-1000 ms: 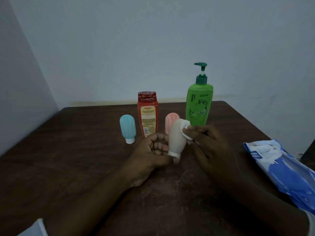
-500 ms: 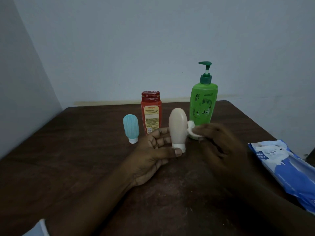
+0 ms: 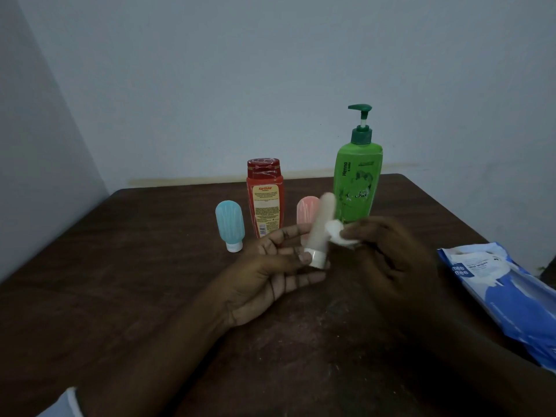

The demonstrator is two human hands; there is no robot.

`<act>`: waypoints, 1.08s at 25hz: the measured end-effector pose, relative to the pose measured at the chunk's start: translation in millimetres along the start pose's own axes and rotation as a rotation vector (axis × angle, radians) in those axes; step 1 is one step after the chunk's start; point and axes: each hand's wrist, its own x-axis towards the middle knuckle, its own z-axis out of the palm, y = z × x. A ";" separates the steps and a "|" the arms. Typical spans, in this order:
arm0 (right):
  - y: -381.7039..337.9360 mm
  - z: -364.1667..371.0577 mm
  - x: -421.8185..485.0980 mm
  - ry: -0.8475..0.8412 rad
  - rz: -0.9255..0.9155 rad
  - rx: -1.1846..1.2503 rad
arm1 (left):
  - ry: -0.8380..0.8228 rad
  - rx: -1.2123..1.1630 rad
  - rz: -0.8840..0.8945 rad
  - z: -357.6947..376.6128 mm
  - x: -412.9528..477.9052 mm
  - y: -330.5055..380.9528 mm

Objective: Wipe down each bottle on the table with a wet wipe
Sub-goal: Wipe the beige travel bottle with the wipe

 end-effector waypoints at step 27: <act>10.8 3.3 4.3 -0.720 -0.063 -0.079 | 0.048 0.618 -0.064 -48.0 5.5 13.0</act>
